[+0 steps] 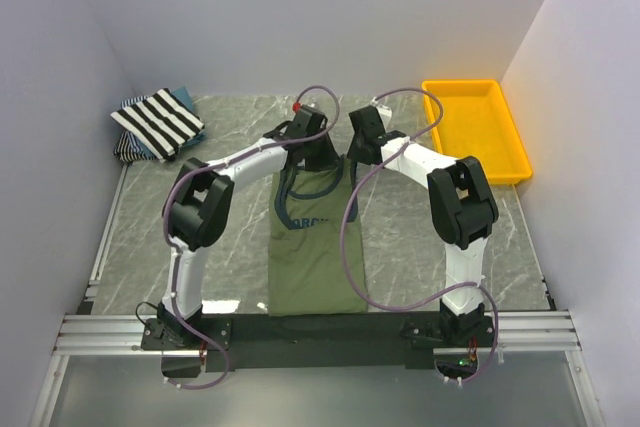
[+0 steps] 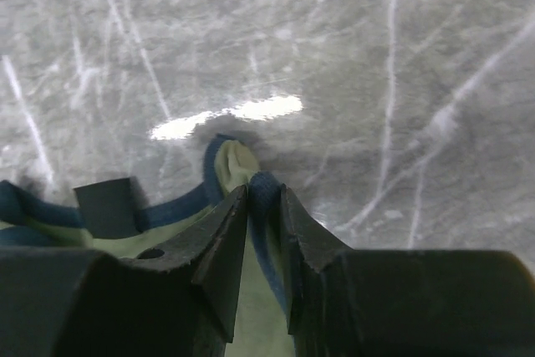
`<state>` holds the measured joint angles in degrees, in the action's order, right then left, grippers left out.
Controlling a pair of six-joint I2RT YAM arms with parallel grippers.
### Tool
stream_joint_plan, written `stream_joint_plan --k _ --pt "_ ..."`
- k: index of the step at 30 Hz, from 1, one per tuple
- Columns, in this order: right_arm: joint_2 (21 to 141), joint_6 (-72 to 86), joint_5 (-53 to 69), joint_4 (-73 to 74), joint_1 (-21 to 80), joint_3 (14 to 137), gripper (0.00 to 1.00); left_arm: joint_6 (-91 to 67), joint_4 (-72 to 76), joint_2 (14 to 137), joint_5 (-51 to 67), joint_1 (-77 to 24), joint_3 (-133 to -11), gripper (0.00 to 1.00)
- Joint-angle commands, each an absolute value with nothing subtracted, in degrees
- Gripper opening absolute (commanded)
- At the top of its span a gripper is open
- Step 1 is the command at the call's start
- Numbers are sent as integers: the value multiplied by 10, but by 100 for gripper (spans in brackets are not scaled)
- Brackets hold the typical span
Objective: Fold and stack the tank tops
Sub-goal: Fold the tank top
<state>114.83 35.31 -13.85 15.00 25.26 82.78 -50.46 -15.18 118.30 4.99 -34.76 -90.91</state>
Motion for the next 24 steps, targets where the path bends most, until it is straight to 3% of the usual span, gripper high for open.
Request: stream_joint_plan --k 1,10,16,24 --pt "1140 358 -113 108 252 817 30 -510 -135 1227 75 -342 -953 24" --pt "1143 402 -51 73 239 797 31 -537 -112 1273 93 -336 -972 20" --pt "1160 432 -4 48 238 795 32 -568 -63 1199 56 -316 -875 19" --pt "1161 470 17 1 237 762 33 -553 -59 1139 68 -307 -832 18"
